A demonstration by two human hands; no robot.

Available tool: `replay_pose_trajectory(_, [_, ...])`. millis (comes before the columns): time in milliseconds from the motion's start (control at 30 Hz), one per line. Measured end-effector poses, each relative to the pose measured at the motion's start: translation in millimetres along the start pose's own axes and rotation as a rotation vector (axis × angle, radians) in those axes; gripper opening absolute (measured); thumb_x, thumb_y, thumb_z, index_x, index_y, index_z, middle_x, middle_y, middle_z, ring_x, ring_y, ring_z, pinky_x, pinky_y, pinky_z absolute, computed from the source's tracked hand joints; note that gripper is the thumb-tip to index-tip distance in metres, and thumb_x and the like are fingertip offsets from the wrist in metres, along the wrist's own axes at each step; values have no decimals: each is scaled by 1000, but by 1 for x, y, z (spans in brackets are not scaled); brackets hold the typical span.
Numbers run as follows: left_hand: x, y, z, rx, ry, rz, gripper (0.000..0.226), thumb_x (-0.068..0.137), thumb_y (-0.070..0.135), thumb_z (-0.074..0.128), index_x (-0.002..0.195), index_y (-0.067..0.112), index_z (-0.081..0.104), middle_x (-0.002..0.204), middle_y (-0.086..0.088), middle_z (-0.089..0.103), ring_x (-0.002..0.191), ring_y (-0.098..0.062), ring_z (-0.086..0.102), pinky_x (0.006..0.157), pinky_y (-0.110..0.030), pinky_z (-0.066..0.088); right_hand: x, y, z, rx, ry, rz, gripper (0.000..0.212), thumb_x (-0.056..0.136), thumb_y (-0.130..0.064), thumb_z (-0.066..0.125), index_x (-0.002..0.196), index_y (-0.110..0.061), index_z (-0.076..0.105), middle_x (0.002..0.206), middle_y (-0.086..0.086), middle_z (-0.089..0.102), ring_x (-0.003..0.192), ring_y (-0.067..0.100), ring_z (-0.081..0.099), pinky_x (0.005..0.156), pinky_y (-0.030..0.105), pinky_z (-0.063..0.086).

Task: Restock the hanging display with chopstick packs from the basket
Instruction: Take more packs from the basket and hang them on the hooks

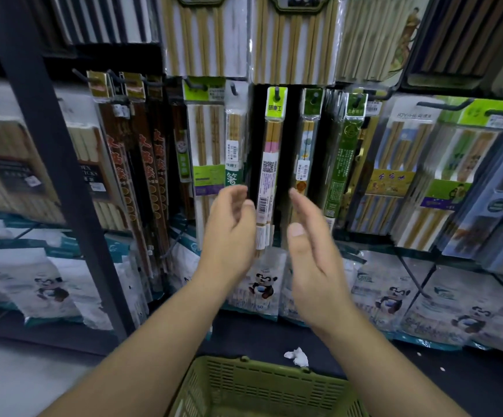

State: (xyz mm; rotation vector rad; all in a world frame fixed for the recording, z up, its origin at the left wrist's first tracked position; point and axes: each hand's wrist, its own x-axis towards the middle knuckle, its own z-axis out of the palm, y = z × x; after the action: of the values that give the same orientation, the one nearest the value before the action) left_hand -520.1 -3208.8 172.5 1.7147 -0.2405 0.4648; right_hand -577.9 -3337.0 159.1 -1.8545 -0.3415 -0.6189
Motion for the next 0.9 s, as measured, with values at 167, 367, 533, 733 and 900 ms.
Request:
replay_pose_trajectory(167, [20,0,7,-134,-152,-126,50,108,42,40,155,25,40,159,7,42,140,-4,40,117,-29,31,30,-3,30,126,-95,205,76,93,-75,22,161,-42,11,164,-31,11,147,-17,9,125,24,13])
replay_pose_trajectory(367, [23,-5,16,-420,-285,-297,52,109,52,30,148,25,52,153,8,53,141,-2,44,122,-35,31,39,10,49,160,-39,289,89,84,-85,20,161,-43,8,158,-35,14,148,-13,12,128,33,11])
replay_pose_trajectory(533, [20,-10,19,-476,-346,-297,44,101,62,28,93,47,68,95,42,68,98,26,58,88,-8,40,36,15,54,168,-37,288,97,75,-98,21,158,-49,8,133,-63,14,138,-27,16,124,27,14])
replay_pose_trajectory(733, [14,-13,11,-346,-344,-252,65,104,59,35,159,24,36,165,7,33,147,2,27,116,-15,27,23,24,50,191,-43,320,94,80,-92,29,160,-47,10,153,-39,16,145,-15,17,123,25,17])
replay_pose_trajectory(900, [-5,-25,-22,-94,-297,-178,51,101,49,54,146,26,54,146,14,56,118,19,50,107,-9,39,-5,28,42,149,6,287,60,94,-61,41,152,-50,30,160,-32,25,144,-14,24,122,28,26])
